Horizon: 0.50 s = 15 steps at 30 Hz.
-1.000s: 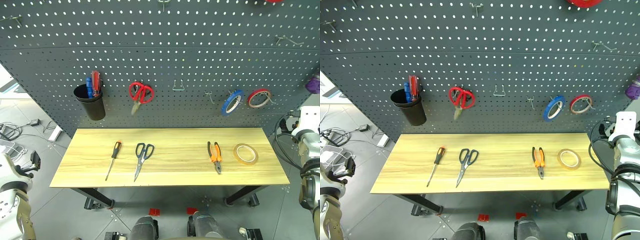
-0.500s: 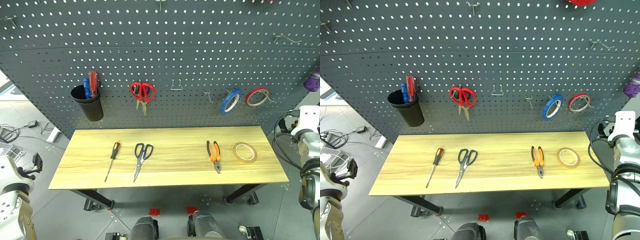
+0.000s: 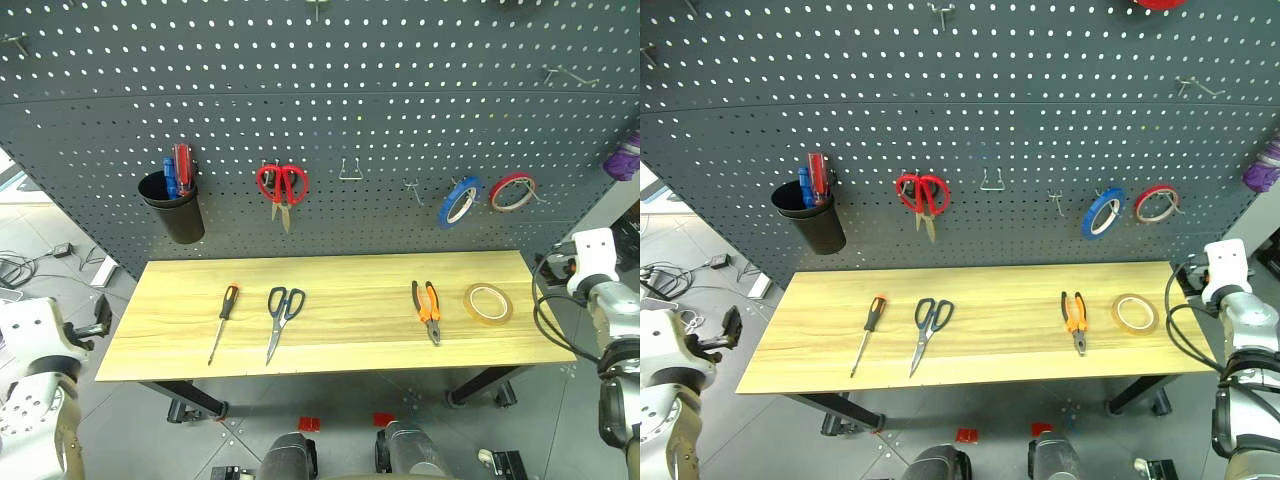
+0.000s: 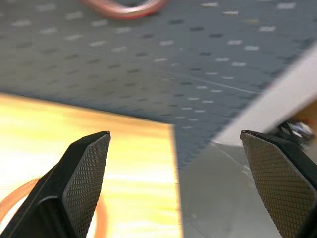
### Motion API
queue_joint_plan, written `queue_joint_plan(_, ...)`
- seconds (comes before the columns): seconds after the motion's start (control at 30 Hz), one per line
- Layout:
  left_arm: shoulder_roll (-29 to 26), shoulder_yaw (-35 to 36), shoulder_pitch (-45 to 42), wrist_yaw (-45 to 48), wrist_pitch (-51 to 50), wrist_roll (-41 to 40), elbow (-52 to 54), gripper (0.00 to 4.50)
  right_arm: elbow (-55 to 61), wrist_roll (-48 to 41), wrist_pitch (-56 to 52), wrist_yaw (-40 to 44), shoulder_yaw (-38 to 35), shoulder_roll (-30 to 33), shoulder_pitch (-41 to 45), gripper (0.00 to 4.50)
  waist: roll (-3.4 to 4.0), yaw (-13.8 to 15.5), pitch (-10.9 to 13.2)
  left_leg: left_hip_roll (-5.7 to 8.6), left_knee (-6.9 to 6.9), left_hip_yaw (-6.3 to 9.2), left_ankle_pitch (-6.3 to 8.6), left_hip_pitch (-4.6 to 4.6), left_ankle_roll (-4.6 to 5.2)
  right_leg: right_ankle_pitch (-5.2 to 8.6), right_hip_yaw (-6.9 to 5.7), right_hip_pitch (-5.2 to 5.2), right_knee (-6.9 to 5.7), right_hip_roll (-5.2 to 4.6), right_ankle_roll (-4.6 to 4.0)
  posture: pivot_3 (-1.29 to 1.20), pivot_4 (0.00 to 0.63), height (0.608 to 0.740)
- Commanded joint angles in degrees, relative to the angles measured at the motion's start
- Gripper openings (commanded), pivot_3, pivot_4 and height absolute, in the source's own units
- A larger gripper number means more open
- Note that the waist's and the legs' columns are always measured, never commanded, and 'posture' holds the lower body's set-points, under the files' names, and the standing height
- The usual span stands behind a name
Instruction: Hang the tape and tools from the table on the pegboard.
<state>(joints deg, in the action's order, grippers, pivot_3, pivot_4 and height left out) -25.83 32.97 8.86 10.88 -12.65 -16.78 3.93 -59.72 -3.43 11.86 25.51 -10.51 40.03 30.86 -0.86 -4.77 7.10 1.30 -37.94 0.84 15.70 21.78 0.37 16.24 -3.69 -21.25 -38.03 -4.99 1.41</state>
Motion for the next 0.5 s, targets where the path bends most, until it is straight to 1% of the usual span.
queue_joint_plan(0.03,0.32,-3.44,-0.49,-0.54,-0.03,2.22,5.34,4.19,10.93,-1.65,-1.34,4.66,0.85,-1.23,-3.75,4.5,0.0,0.01,0.16,0.0,0.0,0.0,0.0,0.0,0.0,0.0,0.0,0.0,-0.01,0.0,0.0,-0.19,0.135,0.74)
queue_joint_plan(0.07,0.01,-5.13,-0.47,0.6,-0.1,2.54,6.53,4.19,14.58,-2.28,-2.91,5.84,0.99,-1.81,-5.45,4.5,0.02,0.01,0.3,0.0,0.0,0.01,0.0,-0.01,0.0,0.0,0.0,0.0,-0.01,0.0,0.0,-0.2,0.138,0.74)
queue_joint_plan(0.13,-2.57,-10.78,-0.09,6.0,-0.1,3.62,10.18,4.19,22.44,-3.52,-7.56,7.77,1.39,-2.87,-8.84,4.5,0.13,0.07,0.58,-0.01,-0.01,0.01,0.0,0.01,0.0,0.0,0.0,-0.01,-0.02,0.0,0.0,-0.2,0.148,0.74)
queue_joint_plan(0.17,-3.51,-12.44,0.06,7.79,-0.18,3.9,11.35,4.19,25.29,-3.91,-9.6,8.25,1.44,-3.12,-10.0,4.5,0.23,0.07,0.75,-0.01,-0.01,0.01,0.0,0.01,0.0,-0.01,0.01,-0.01,-0.02,0.0,0.0,-0.21,0.151,0.74)
queue_joint_plan(0.23,-5.67,-15.47,-0.1,12.68,-2.22,1.77,14.21,4.19,30.78,-4.35,-13.75,9.02,1.98,-3.53,-12.17,4.5,0.44,0.1,1.07,-0.01,-0.03,-0.01,0.0,0.03,0.0,-0.03,0.04,-0.02,0.0,0.0,0.0,-0.22,0.166,0.74)
queue_joint_plan(0.27,-7.58,-18.33,-0.78,16.35,-3.25,0.85,16.3,4.19,33.48,-3.77,-16.64,8.91,2.82,-3.7,-12.99,4.5,0.54,0.08,1.21,-0.01,-0.03,-0.01,0.0,0.02,0.01,-0.02,0.06,-0.03,0.01,-0.01,-0.01,-0.22,0.175,0.74)
queue_joint_plan(0.33,-10.31,-22.91,-2.89,21.84,-5.48,-0.82,19.34,4.19,37.27,-3.46,-22.14,8.87,4.02,-4.05,-13.56,4.5,0.64,0.07,1.79,-0.02,-0.04,-0.02,0.0,0.02,0.01,-0.02,0.07,-0.04,0.0,-0.01,-0.02,-0.23,0.189,0.74)
queue_joint_plan(0.4,-11.85,-25.26,-4.91,24.66,-7.23,-1.92,20.78,4.19,39.86,-3.07,-26.96,8.67,5.07,-4.14,-13.46,4.5,0.7,0.07,2.51,-0.04,-0.04,-0.03,0.0,0.01,0.02,-0.02,0.07,-0.07,0.0,-0.01,-0.07,-0.23,0.201,0.74)
queue_joint_plan(0.43,-12.53,-25.6,-5.57,25.66,-7.9,-2.38,21.31,4.19,41.44,-2.75,-29.23,8.46,5.57,-4.09,-13.51,4.5,0.69,0.06,2.95,-0.05,-0.04,-0.03,-0.02,0.06,0.04,-0.04,0.07,-0.12,0.0,-0.01,-0.1,-0.24,0.219,0.74)
queue_joint_plan(0.5,-13.91,-29.05,-9.42,28.68,-9.14,-2.19,21.49,4.19,40.06,-0.12,-35.23,7.07,8.19,-4.03,-10.54,4.5,0.68,-0.03,3.8,-0.07,-0.03,-0.04,-0.03,0.07,0.06,-0.04,0.06,-0.15,0.03,-0.01,-0.14,-0.25,0.241,0.74)
